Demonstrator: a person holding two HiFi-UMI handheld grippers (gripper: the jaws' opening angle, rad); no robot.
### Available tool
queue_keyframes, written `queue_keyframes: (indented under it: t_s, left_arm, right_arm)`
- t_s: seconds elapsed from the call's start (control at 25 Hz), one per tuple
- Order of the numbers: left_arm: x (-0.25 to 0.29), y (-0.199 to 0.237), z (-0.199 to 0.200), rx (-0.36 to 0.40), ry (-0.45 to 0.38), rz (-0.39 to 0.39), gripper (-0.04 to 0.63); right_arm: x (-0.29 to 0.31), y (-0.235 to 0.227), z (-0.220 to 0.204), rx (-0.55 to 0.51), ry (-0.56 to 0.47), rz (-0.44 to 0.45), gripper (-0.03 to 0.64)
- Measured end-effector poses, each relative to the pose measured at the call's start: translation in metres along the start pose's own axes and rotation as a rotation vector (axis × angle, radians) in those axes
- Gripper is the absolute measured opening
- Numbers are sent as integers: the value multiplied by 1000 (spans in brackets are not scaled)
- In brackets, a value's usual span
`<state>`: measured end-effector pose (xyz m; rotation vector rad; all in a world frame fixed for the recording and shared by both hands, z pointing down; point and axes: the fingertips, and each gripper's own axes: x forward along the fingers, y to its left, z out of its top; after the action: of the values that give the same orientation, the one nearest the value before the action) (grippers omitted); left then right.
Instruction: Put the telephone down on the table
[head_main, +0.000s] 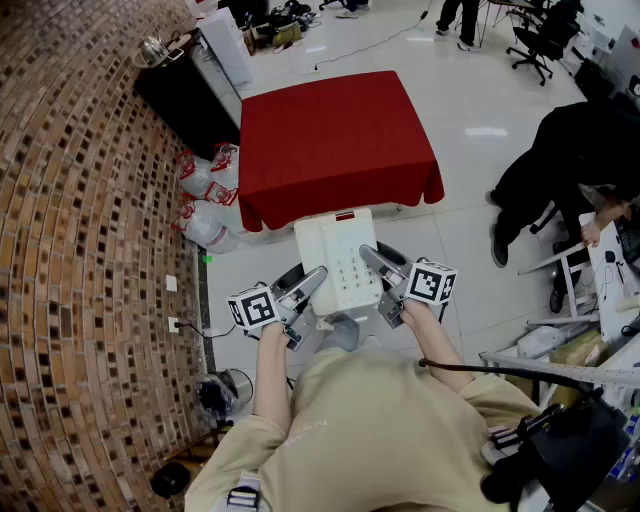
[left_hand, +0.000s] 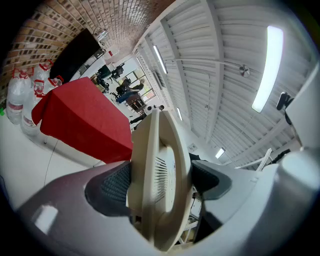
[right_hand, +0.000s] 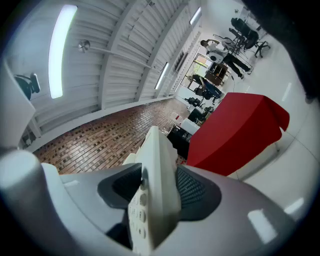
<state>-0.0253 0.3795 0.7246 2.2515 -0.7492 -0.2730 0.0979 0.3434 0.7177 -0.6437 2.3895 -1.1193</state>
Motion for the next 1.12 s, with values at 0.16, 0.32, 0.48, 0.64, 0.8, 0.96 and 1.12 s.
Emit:
queue_keyframes:
  t_s: [0.16,0.32,0.48,0.64,0.8,0.96,1.12]
  left_arm:
    - [32,-11,67,34,-17,-93,380]
    - [37,57,118,-7,-7,-76,380]
    - [49,92,203,2,-32,-182,380]
    - [44,172,281,-81,-27,-57,380]
    - [48,199,339,-94,-19,-121,380]
    - [53,238,350,-138,3,-92,380]
    - [76,267,383,-158,-6,-104,380]
  right_arm:
    - [52,-21,25,-7,-8,-5,209]
    - [122,-43,46,-18,-14,-17,209]
    - [208,-61,79,-36,-3,-31,207]
    - [318,-43,124,-102,12,76,206]
    - [378,-58,145,-94,22,44,204]
    - [409,-64,153,-118,19,72,201]
    - [440,-91,182,-93,32,64,195]
